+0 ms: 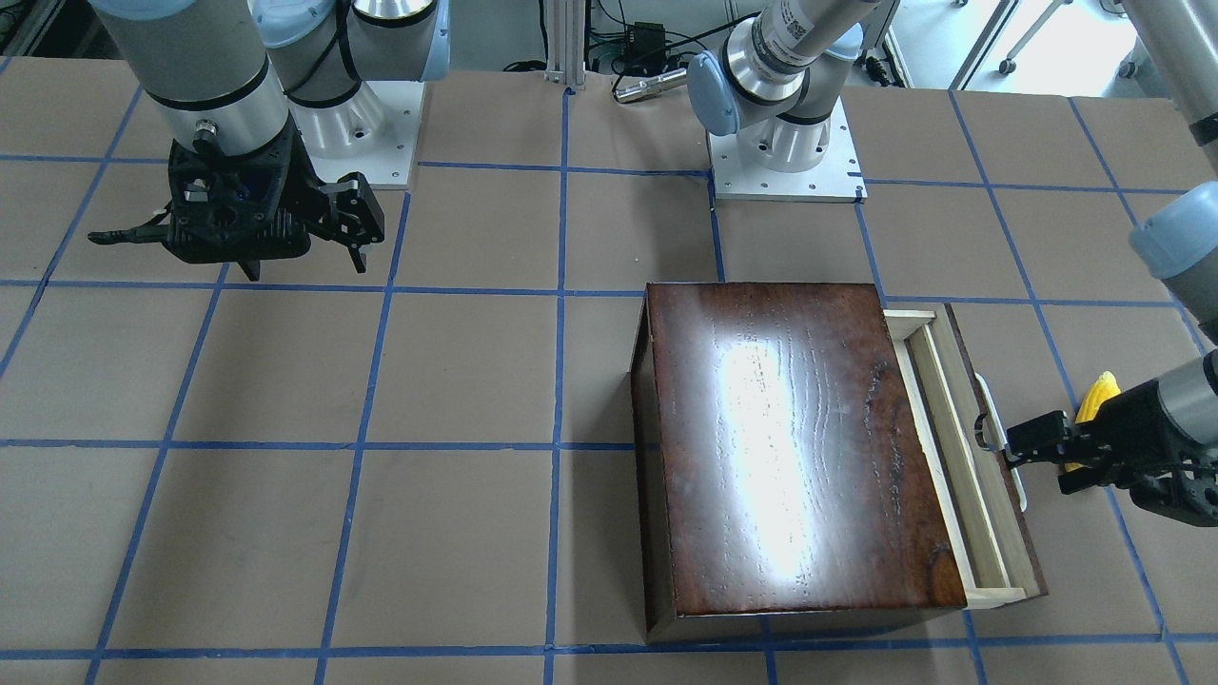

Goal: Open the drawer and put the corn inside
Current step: 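Pull the drawer outward from the cabinet with the left gripper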

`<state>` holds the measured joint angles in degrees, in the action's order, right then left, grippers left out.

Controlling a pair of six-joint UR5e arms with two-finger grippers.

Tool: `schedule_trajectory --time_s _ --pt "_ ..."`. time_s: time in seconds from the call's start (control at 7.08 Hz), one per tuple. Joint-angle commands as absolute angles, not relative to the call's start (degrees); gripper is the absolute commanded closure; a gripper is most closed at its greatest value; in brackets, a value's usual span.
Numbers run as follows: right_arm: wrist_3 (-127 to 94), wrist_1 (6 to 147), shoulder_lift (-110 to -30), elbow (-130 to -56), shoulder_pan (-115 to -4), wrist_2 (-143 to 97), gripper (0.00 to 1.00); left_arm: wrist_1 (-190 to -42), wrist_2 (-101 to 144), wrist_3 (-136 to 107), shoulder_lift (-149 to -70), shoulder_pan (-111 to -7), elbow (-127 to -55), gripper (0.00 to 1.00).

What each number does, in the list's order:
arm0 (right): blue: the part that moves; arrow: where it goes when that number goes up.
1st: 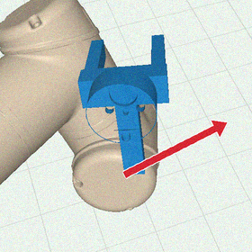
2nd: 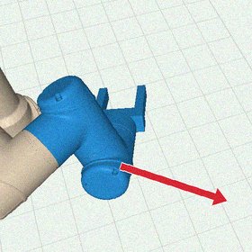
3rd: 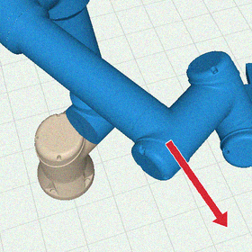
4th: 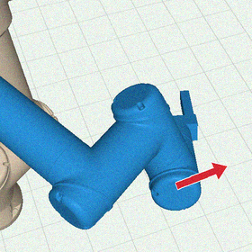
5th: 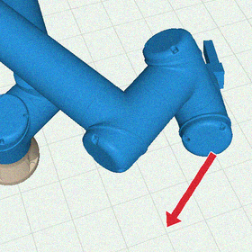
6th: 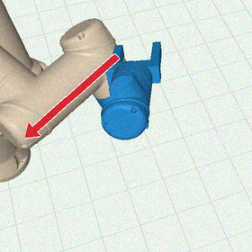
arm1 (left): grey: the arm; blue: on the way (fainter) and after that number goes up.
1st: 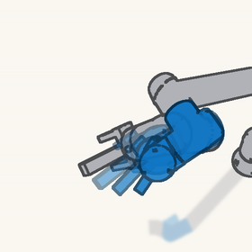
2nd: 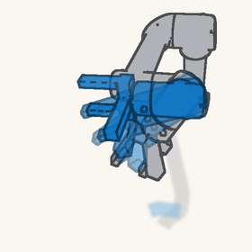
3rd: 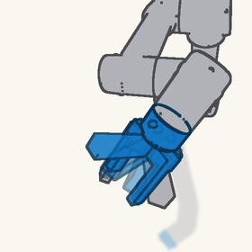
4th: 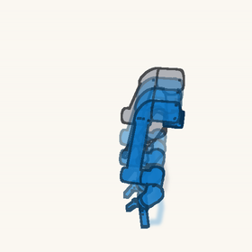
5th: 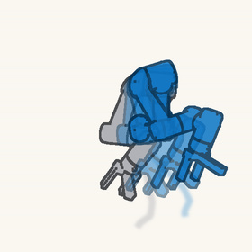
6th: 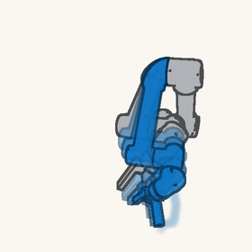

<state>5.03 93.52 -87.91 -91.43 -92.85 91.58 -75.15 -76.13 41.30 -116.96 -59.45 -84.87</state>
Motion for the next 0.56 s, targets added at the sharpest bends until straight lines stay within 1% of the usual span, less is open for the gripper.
schedule_trajectory --time_s 0.0,0.42 --pt "5.0 93.5 -87.9 -91.4 -92.9 91.6 0.0 -75.1 -76.1 43.3 -117.3 -57.2 -84.6 0.0" --pt "5.0 93.5 -87.9 -91.4 -92.7 91.6 0.0 -75.3 -76.3 43.3 -117.9 -57.2 -83.0 0.0"
